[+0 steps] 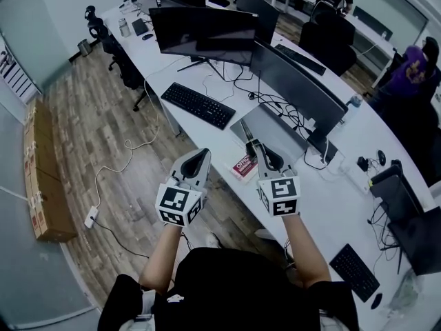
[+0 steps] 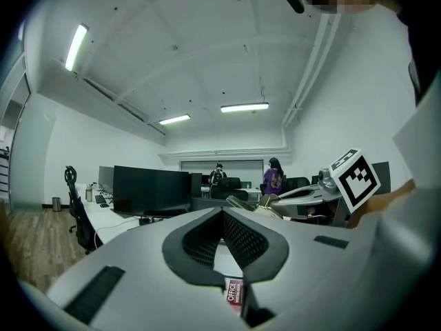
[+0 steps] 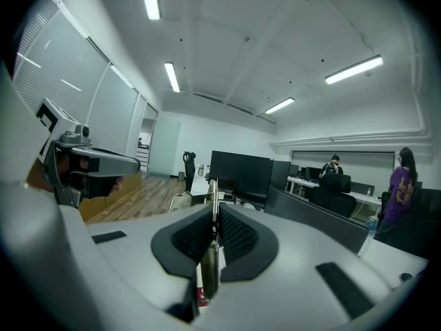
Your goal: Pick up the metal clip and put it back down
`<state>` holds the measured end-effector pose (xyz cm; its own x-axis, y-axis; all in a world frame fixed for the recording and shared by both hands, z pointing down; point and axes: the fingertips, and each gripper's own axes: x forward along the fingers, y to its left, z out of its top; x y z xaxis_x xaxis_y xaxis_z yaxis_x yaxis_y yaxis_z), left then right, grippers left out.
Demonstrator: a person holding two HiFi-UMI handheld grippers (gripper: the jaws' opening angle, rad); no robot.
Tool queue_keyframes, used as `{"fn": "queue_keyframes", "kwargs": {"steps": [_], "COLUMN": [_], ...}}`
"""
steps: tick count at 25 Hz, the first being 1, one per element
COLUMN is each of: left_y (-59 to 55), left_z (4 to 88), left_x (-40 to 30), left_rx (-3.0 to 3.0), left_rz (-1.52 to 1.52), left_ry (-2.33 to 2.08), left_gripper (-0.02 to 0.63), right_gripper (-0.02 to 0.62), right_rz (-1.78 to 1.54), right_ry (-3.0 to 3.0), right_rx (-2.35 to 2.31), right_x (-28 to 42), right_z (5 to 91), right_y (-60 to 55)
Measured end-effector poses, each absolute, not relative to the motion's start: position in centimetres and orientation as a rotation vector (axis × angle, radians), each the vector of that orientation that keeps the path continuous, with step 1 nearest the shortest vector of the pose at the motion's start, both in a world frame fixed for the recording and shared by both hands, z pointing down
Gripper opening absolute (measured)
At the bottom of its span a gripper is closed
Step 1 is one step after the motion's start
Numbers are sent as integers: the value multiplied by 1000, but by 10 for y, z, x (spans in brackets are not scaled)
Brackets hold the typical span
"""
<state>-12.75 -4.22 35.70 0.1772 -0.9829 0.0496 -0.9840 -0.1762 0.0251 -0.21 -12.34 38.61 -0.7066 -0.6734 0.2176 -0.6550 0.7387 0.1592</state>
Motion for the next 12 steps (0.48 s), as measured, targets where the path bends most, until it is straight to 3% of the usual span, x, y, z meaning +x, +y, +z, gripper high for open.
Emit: {"fn": "queue_keyframes", "kwargs": {"steps": [12], "left_y": [-27], "left_z": [359], "left_x": [-222], "left_rx": [2322], "left_rz": [-10], "left_ry": [-2044], "left_gripper": [9], "right_gripper": [25], "right_rz": [-109], "right_ry": [-2705], "right_rx": [990], "right_x": [-95], "right_z": [396], "right_y": [-114]}}
